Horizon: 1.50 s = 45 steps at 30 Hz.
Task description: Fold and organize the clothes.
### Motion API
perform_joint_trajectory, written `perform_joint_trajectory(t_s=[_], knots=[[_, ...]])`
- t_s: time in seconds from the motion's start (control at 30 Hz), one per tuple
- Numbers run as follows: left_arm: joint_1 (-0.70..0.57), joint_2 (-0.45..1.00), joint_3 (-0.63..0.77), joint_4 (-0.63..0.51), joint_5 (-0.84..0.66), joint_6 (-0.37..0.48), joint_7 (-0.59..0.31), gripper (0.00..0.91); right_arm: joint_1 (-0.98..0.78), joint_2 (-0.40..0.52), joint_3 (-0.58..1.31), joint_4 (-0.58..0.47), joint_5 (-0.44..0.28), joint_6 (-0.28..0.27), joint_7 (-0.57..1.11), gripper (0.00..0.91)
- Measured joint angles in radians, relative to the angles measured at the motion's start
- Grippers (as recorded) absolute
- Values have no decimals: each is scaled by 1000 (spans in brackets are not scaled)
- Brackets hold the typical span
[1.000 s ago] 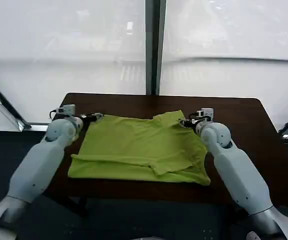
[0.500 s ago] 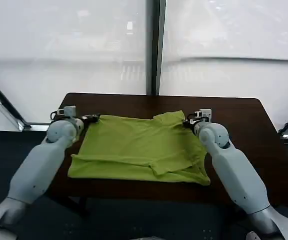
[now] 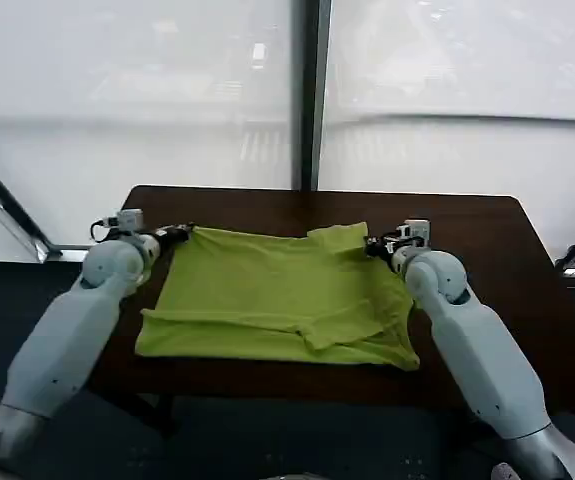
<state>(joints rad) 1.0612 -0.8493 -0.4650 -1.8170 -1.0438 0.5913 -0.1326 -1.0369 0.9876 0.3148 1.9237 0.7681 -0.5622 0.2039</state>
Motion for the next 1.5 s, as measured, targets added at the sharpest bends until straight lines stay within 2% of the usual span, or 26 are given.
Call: perform_joint_trajectory(t_s=[0.37, 0.63, 0.83, 1.33, 1.37, 1.4, 1.43, 1.5], knots=[[226, -20, -124, -177, 37, -8, -7, 0, -245, -65, 52, 196, -90, -28, 19, 0], [360, -12, -183, -248, 52, -18, -1, 0, -375, -92, 65, 284, -107, -59, 15, 0], [489, -38, -203, -287, 125, -43, 13, 0, -438, -97, 60, 297, -119, -76, 14, 10], [591, -87, -235, -286, 167, -69, -2, 0, -488, -101, 61, 298, -140, -75, -7, 10], [597, -89, -239, -288, 168, -73, 0, 176, -493, -103, 66, 303, -146, -72, -14, 137], [604, -92, -245, -293, 168, -74, 2, 878, -498, -105, 70, 308, -149, -71, -18, 575], [613, -95, -251, -301, 167, -75, 2, 878, -503, -107, 75, 314, -149, -71, -20, 878], [629, -98, -260, -316, 167, -80, 5, 878, -516, -107, 88, 333, -149, -68, -20, 878]])
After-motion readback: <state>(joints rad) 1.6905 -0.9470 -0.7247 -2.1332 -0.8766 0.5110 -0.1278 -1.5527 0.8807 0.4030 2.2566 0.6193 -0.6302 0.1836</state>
